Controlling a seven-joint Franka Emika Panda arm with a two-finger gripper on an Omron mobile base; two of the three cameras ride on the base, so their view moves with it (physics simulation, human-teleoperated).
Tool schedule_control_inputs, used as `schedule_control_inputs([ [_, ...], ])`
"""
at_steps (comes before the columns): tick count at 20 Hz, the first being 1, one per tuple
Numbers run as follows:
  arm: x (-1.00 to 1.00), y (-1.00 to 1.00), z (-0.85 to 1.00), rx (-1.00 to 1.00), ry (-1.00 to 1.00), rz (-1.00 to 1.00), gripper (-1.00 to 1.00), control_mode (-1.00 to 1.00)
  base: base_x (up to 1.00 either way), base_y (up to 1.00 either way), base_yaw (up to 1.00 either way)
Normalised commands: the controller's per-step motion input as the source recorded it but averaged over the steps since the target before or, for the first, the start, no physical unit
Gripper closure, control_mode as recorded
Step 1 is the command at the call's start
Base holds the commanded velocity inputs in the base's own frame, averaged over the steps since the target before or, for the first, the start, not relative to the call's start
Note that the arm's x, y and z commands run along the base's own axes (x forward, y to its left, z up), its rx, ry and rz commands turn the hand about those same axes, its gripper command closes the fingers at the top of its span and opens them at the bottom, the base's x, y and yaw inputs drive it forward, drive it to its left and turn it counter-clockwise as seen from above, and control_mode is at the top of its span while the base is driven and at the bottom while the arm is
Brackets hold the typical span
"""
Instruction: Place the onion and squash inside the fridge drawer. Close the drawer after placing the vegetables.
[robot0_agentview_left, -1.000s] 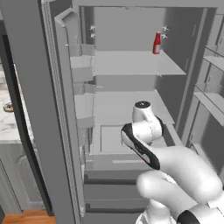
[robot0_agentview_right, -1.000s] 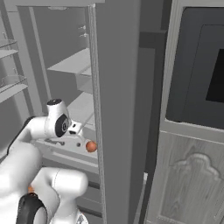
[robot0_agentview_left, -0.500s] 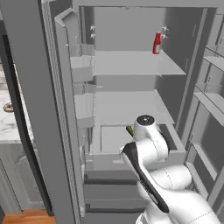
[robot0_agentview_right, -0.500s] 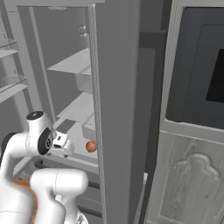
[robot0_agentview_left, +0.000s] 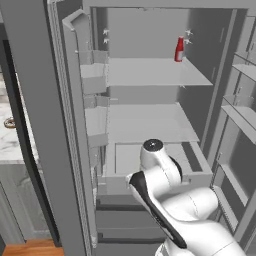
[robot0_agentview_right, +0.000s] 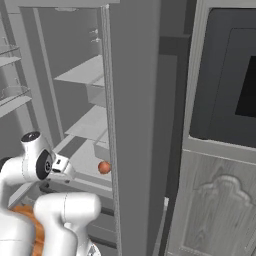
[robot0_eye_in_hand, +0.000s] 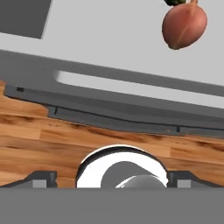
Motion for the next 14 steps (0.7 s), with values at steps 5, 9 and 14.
schedule_control_inputs([
  [5,0.34,0.01,-0.28,0.00,0.00,0.02,-1.00,-1.00,0.00,0.00,0.00],
  [9,0.74,0.00,-0.35,0.00,0.00,0.04,-1.00,-1.00,0.00,0.00,0.00],
  [14,0.78,-0.01,-0.45,0.00,0.00,0.07,-1.00,-1.00,0.00,0.00,0.00],
])
